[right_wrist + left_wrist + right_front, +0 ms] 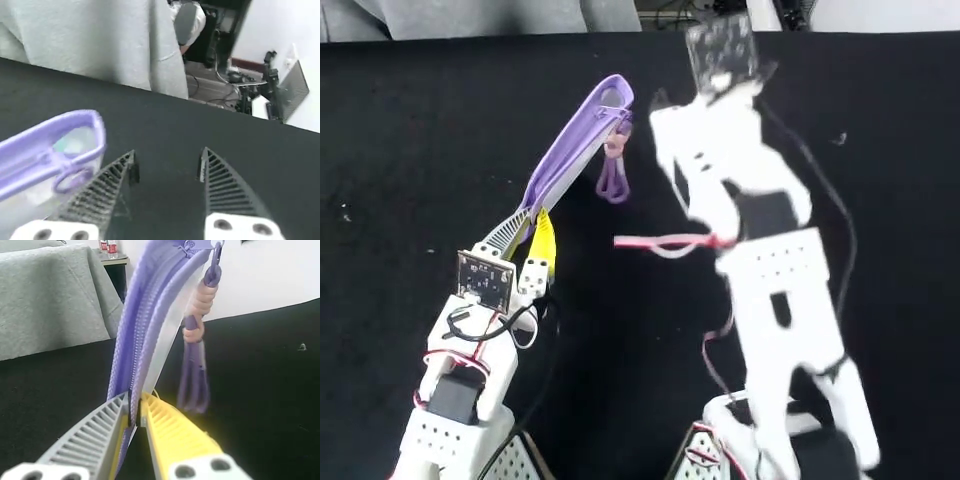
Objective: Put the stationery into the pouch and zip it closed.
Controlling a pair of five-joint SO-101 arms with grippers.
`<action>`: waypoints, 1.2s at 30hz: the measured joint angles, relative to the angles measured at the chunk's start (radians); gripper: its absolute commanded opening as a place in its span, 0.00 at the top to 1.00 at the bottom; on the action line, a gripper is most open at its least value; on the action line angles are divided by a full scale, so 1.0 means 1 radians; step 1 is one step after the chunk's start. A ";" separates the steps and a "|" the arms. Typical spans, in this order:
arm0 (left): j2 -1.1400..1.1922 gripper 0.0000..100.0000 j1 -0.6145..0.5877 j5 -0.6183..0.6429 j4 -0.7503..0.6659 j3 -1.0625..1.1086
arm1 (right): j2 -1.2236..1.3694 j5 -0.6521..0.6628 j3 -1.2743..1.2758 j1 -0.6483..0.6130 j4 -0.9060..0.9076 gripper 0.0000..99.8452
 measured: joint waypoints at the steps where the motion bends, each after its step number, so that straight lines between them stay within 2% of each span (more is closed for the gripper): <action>1: 0.000 0.97 0.000 0.000 0.000 0.000 | -0.028 -0.003 0.055 -0.015 -0.037 0.81; 6: 0.000 0.97 0.000 0.000 0.000 0.000 | -0.072 -0.072 0.250 -0.049 -0.218 0.81; 14: 0.000 0.97 0.000 0.000 0.002 0.000 | -0.075 -0.087 0.382 -0.061 -0.399 0.81; 20: 0.000 0.97 0.000 0.000 0.002 0.000 | -0.052 -0.087 0.391 -0.135 -0.448 0.81; 29: 0.000 0.97 -0.002 0.000 0.002 0.000 | 0.063 -0.087 0.391 -0.144 -0.477 0.81; 36: 0.000 0.97 -0.002 0.000 0.002 0.000 | -0.106 -0.087 0.497 -0.166 -0.477 0.81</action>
